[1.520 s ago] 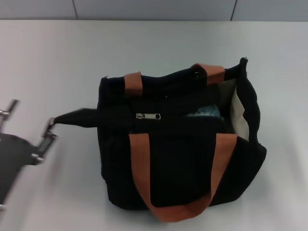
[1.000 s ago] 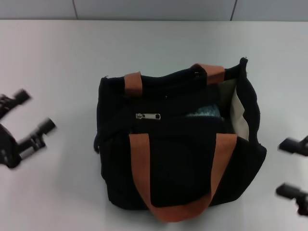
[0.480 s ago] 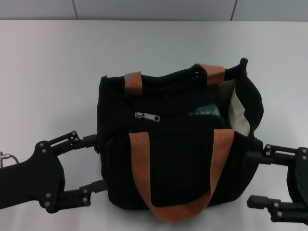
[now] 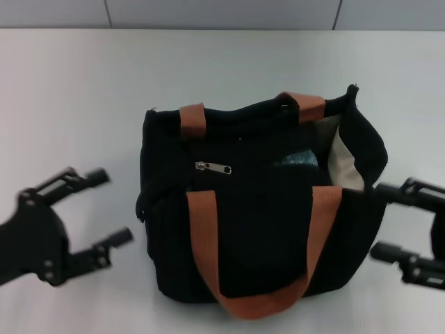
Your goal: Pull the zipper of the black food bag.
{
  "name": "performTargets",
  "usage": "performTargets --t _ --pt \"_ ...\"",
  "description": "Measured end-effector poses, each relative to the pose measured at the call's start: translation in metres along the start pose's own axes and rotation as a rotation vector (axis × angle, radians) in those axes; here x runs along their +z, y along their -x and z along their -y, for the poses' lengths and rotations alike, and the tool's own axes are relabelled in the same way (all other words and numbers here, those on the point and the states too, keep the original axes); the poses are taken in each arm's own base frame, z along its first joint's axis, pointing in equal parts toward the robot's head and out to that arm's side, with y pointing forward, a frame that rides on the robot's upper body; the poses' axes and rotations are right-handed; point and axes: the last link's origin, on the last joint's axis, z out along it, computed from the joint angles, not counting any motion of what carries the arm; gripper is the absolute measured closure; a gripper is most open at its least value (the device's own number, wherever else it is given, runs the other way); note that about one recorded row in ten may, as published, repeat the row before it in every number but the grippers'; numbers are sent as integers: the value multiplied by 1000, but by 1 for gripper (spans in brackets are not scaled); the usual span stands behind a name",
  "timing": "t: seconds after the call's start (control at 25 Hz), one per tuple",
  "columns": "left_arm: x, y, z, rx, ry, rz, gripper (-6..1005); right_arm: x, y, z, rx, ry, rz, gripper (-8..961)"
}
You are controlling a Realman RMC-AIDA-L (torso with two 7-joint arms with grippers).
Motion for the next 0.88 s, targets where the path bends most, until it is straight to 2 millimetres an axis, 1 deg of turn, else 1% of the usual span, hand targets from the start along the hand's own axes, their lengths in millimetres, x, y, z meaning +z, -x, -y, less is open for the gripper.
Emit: performTargets --t 0.08,0.12,0.16,0.2,0.24,0.28,0.36,0.44,0.48,0.52,0.64,0.68,0.72,0.76,0.8,0.84,0.88 --pt "-10 2 0 40 -93 -2 181 -7 3 0 -16 -67 45 245" --pt "-15 4 -1 58 -135 7 182 -7 3 0 -16 -67 45 245" --pt "-25 12 -3 114 -213 65 182 -10 3 0 -19 -86 57 245" --pt "-28 17 -5 133 -238 93 183 -12 4 -1 -21 -106 68 245" --pt "-28 17 -5 133 -238 93 184 -14 4 -1 -23 -120 76 245" --pt "-32 24 -7 158 -268 139 184 -16 5 0 -26 -137 88 245" --pt "-34 34 -14 197 -295 181 185 -17 6 0 -28 -144 93 245" --pt "-32 42 -22 240 -304 200 187 -18 6 -1 -23 -145 98 245" --pt "-32 42 -22 240 -304 200 187 -18 6 -1 -18 -145 99 245" --pt "-31 50 -25 280 -316 235 188 -18 6 -1 -18 -145 99 245" --pt "-27 59 -27 326 -335 275 188 -18 7 0 -7 -143 100 245" --pt "-17 64 -29 380 -340 276 188 -17 7 0 -2 -142 103 245" --pt "-17 64 -29 380 -340 276 188 -17 7 0 -2 -142 103 245" --pt "-6 65 -30 442 -360 263 189 -17 8 1 -3 -142 105 245" --pt "-6 65 -30 442 -360 263 189 -17 8 1 -3 -142 105 245" --pt "-2 65 -30 466 -384 250 189 -17 8 1 -4 -142 106 245" --pt "8 63 -30 528 -434 221 189 -17 8 1 -4 -143 107 245"
